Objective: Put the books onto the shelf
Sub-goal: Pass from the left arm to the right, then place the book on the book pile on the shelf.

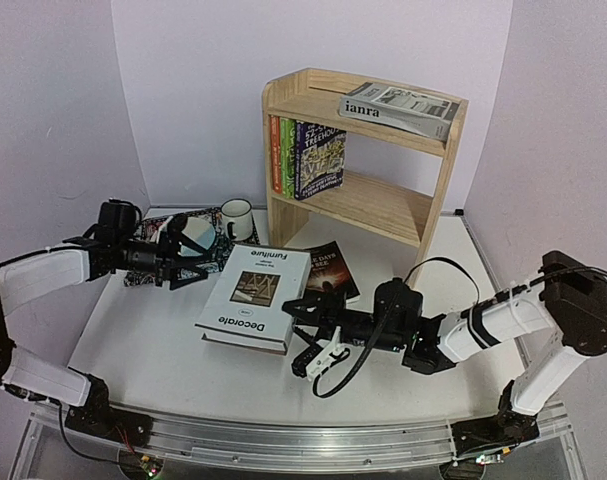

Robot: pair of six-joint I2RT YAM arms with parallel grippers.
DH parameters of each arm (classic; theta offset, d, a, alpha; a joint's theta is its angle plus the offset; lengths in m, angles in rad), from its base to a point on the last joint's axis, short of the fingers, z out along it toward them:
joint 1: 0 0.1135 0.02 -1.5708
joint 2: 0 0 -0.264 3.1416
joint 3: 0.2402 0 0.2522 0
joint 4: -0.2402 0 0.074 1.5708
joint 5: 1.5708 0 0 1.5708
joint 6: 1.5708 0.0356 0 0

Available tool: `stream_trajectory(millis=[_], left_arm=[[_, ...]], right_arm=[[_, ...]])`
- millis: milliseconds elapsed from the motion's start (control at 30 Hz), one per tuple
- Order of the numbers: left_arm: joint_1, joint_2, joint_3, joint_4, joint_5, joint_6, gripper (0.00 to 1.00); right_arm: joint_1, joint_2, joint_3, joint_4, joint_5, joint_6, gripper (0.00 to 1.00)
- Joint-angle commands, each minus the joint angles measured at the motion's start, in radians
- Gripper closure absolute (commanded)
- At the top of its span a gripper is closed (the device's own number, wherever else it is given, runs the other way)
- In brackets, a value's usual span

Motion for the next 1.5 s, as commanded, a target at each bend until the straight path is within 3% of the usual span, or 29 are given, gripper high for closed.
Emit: stream_trajectory(millis=[0, 133, 267, 600, 833, 1000, 1467], left_arm=[[0.131, -0.173, 0.111, -0.035, -0.162, 0.052, 0.30], [0.151, -0.319, 0.193, -0.171, -0.478, 0.144, 0.24], [0.151, -0.374, 0.202, -0.194, -0.580, 0.152, 0.23], [0.151, -0.380, 0.178, -0.194, -0.565, 0.155, 0.23], [0.151, -0.400, 0.169, -0.195, -0.560, 0.158, 0.23], [0.151, -0.404, 0.178, -0.197, -0.553, 0.158, 0.23], [0.151, -0.409, 0.172, -0.198, -0.530, 0.154, 0.24]], right_arm=[[0.006, -0.117, -0.004, 0.105, 0.007, 0.011, 0.80], [0.008, -0.176, 0.005, 0.070, 0.014, 0.005, 0.80], [0.008, -0.223, 0.070, -0.009, 0.037, -0.039, 0.84], [0.008, -0.236, 0.369, -0.302, 0.200, -0.166, 0.87], [0.008, -0.197, 0.516, -0.315, 0.284, -0.240, 0.85], [0.007, -0.149, 0.707, -0.458, 0.470, -0.259, 0.88], [-0.036, -0.015, 0.996, -0.465, 0.800, -0.283, 0.89]])
